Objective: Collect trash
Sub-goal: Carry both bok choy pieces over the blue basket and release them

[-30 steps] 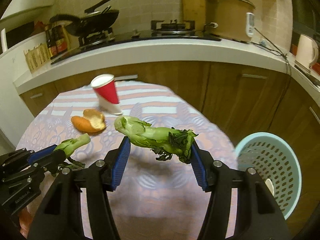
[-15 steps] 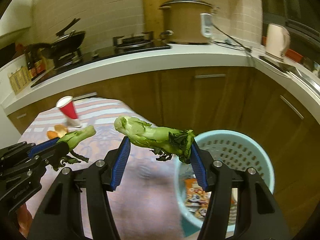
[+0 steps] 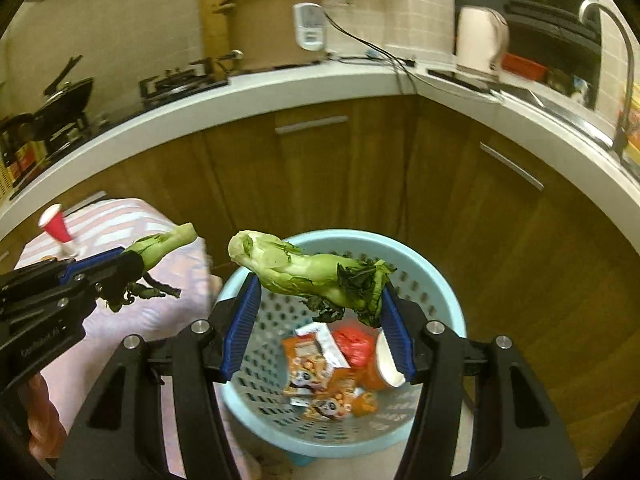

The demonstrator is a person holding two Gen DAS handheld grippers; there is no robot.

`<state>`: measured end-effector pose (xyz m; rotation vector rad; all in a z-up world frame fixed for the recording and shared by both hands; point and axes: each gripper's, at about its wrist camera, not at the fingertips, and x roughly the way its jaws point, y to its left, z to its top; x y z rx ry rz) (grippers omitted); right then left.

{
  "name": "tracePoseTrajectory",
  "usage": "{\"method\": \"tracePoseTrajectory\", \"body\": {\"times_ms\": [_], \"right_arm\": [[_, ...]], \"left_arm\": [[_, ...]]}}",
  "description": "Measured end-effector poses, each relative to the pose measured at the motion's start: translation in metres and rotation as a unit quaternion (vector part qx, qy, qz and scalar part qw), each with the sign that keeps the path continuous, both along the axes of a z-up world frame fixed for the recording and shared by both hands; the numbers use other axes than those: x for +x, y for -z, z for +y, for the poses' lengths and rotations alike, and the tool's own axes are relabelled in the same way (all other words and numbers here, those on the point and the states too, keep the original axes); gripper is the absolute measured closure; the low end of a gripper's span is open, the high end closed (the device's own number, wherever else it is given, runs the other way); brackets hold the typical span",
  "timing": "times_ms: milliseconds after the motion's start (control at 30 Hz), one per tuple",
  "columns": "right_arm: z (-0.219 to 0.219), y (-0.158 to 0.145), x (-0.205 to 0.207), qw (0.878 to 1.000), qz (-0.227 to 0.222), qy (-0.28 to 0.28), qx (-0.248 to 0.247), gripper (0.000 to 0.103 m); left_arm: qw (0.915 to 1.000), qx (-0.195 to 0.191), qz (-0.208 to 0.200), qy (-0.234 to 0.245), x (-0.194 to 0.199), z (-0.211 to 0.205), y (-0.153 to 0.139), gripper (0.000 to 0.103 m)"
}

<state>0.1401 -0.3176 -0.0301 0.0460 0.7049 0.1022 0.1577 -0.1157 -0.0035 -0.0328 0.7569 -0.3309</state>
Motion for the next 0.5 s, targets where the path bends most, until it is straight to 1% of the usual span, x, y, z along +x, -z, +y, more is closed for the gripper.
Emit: {"method": "tracePoseTrajectory", "body": {"times_ms": [133, 233, 367, 500], "right_arm": [[-0.021, 0.015, 0.009, 1.0, 0.019, 0.016, 0.014, 0.048], [-0.03, 0.026, 0.014, 0.999, 0.031, 0.021, 0.015, 0.048], [-0.039, 0.043, 0.022, 0.998, 0.052, 0.021, 0.005, 0.048], [-0.047, 0.06, 0.028, 0.997, 0.077, 0.028, -0.002, 0.048]], "left_arm": [[0.9998, 0.012, 0.009, 0.01, 0.012, -0.019, 0.011, 0.086], [0.9995, 0.022, 0.018, 0.016, 0.02, -0.032, 0.021, 0.086], [0.9981, 0.054, 0.021, 0.02, 0.027, -0.051, 0.034, 0.086], [0.9976, 0.053, 0.033, 0.03, 0.034, -0.062, 0.042, 0.086]]}}
